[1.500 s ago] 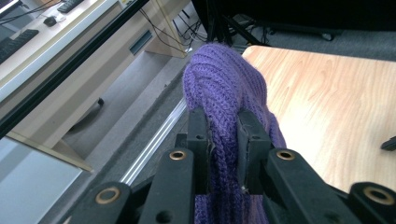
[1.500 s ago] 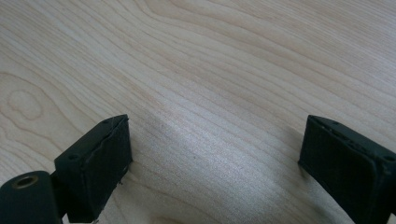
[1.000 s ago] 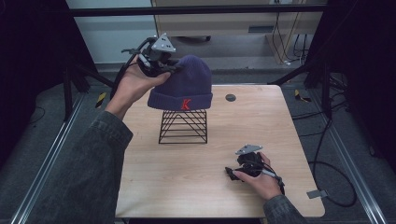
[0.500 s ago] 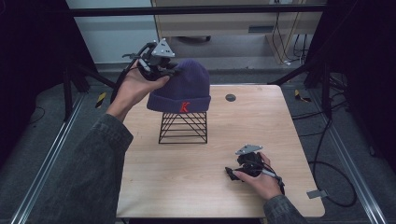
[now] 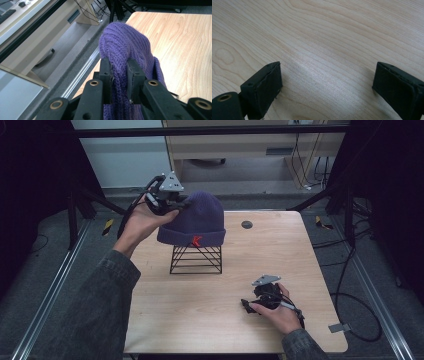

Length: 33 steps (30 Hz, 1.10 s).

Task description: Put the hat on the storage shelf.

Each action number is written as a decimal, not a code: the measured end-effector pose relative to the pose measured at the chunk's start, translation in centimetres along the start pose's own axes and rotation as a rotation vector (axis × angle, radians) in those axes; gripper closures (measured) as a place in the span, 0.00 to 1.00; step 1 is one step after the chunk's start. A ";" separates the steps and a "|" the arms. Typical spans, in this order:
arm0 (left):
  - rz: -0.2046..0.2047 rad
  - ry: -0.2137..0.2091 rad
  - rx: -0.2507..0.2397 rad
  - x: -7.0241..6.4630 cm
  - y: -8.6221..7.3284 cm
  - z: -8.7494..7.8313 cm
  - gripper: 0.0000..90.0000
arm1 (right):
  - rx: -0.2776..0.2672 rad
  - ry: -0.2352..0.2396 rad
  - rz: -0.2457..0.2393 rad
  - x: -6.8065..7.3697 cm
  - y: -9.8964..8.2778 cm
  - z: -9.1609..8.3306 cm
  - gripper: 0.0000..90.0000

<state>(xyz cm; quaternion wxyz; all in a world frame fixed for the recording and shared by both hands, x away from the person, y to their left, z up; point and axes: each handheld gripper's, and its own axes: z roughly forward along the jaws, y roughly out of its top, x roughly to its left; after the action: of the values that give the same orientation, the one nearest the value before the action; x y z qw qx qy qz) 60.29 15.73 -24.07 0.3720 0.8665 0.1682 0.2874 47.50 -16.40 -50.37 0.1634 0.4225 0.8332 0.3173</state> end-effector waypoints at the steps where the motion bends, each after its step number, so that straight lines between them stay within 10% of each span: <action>1: -0.001 0.004 -0.007 -0.1 -0.1 0.0 0.85 | 0.000 0.000 0.002 0.0 0.0 0.0 0.09; 33: -0.034 -0.009 0.025 -1.9 -3.3 0.2 0.85 | 0.002 -0.002 0.006 0.1 0.0 0.1 0.08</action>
<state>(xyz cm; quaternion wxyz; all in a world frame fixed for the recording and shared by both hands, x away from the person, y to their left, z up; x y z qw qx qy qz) 58.71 16.87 -27.33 0.3666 0.8694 0.1848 0.2749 47.49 -16.29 -50.40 0.1629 0.4254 0.8320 0.3167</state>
